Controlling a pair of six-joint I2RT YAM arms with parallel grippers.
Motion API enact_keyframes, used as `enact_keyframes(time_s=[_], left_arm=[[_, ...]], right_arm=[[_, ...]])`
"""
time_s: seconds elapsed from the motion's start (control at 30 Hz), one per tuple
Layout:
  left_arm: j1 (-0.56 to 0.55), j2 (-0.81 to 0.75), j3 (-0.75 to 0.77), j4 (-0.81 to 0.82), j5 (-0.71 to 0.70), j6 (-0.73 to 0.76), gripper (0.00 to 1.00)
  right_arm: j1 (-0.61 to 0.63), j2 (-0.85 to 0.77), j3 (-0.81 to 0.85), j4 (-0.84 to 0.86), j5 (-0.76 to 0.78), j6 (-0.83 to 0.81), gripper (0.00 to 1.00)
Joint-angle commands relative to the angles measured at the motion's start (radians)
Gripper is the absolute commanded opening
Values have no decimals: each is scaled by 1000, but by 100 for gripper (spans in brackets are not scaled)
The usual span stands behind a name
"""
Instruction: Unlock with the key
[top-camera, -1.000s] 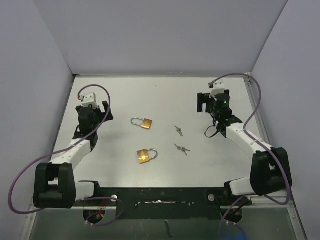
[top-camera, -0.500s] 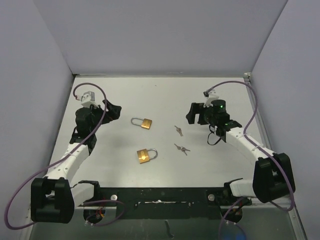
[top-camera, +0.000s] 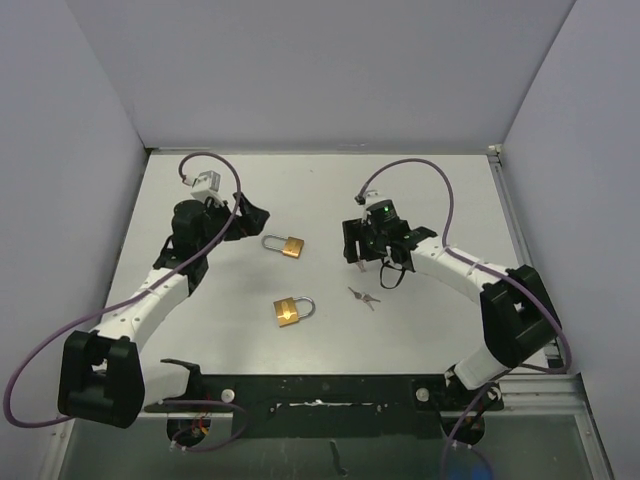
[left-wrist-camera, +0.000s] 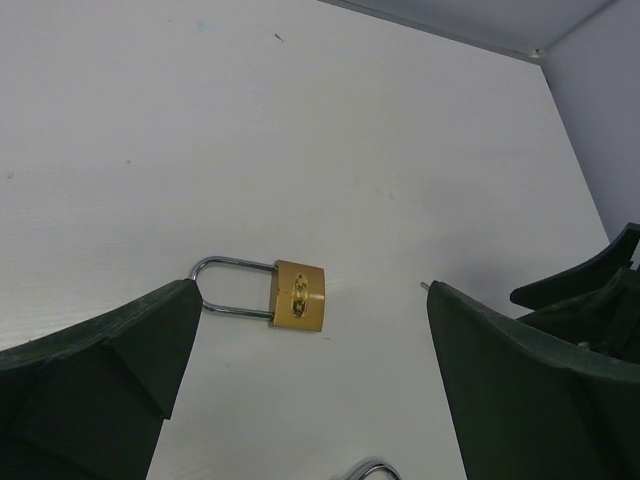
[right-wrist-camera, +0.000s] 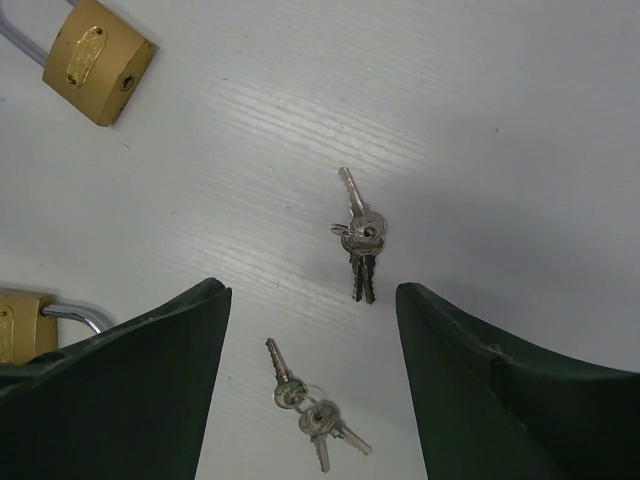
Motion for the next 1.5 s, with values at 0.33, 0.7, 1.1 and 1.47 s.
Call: enact_keyframes(time_s=[0.33,0.7,1.1,1.47], left_arm=[[-25,26,57,-21,-40,46,97],[-26,38,51,-20,-58,62,98],[-24,45,47,-17,-69,64,98],[-24,53,46,-15,-74,66,98]], right_arm=[[21,125,100,-67,-13,87,67],[27,194,117,-63,-67,122,64],[28,240,121,-49,-117,132,64],[-32,253,126,-58,-80,91,66]])
